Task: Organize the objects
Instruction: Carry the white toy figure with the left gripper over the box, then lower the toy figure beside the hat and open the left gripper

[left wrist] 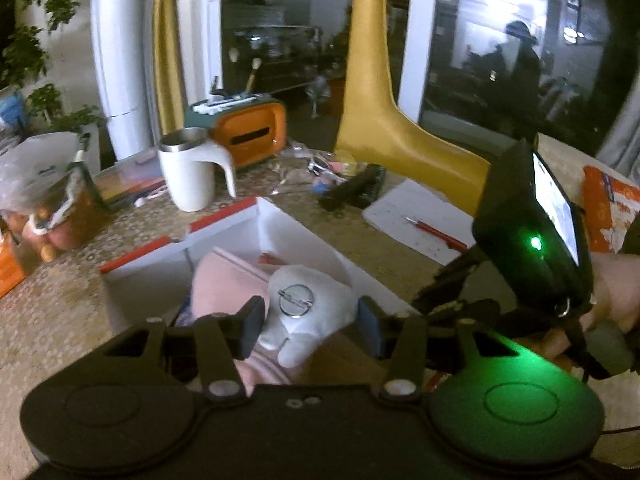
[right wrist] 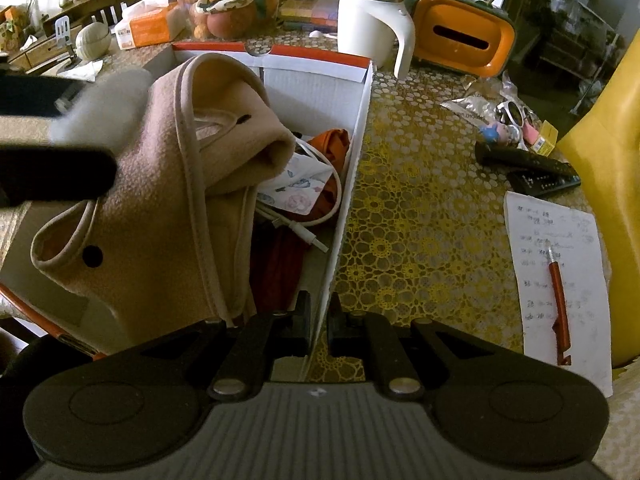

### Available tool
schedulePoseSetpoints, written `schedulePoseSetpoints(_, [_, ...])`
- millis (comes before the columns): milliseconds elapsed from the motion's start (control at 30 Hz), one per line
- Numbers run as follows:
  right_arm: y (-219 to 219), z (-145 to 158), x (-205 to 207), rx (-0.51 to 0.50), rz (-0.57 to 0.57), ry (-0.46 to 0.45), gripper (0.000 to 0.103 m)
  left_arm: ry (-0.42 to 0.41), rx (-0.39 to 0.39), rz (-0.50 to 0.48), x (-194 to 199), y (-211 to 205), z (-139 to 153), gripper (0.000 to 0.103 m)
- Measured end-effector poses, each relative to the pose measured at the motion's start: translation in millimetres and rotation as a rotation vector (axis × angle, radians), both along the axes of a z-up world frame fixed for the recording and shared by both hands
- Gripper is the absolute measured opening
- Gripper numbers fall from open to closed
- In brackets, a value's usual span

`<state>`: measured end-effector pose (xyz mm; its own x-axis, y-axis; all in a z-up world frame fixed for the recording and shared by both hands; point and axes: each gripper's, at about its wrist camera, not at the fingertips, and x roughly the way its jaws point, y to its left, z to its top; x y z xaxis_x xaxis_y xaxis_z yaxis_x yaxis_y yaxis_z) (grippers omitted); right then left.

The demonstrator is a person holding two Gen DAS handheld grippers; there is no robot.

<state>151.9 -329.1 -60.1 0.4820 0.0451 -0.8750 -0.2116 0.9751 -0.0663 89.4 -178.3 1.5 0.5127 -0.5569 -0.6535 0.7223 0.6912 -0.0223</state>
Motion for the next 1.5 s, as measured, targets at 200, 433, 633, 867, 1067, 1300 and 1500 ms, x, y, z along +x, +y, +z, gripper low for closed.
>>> schedulePoseSetpoints(200, [-3, -1, 0, 0.011, 0.001, -0.002, 0.007, 0.031, 0.042, -0.052, 3, -14, -19, 0.048])
schedulePoseSetpoints(433, [-6, -2, -1, 0.019, 0.007, -0.007, 0.007, 0.090, 0.083, -0.020, 21, -12, -43, 0.049])
schedulePoseSetpoints(633, [-7, -1, -3, 0.024, 0.009, -0.008, 0.008, 0.108, 0.074, -0.006, 29, -10, -50, 0.050])
schedulePoseSetpoints(867, [-7, -1, -3, 0.023, 0.008, -0.009, 0.007, 0.098, 0.059, -0.016, 24, -10, -45, 0.060])
schedulePoseSetpoints(1067, [-8, -1, -3, 0.021, 0.011, -0.008, 0.008, 0.091, 0.018, -0.017, 16, 1, -39, 0.077])
schedulePoseSetpoints(1300, [-7, -2, -3, 0.010, 0.012, -0.010, 0.008, 0.067, -0.027, 0.025, 7, 22, -24, 0.078])
schedulePoseSetpoints(1500, [-5, -2, -3, -0.004, 0.013, -0.013, 0.008, 0.033, -0.068, 0.067, -2, 38, -8, 0.080])
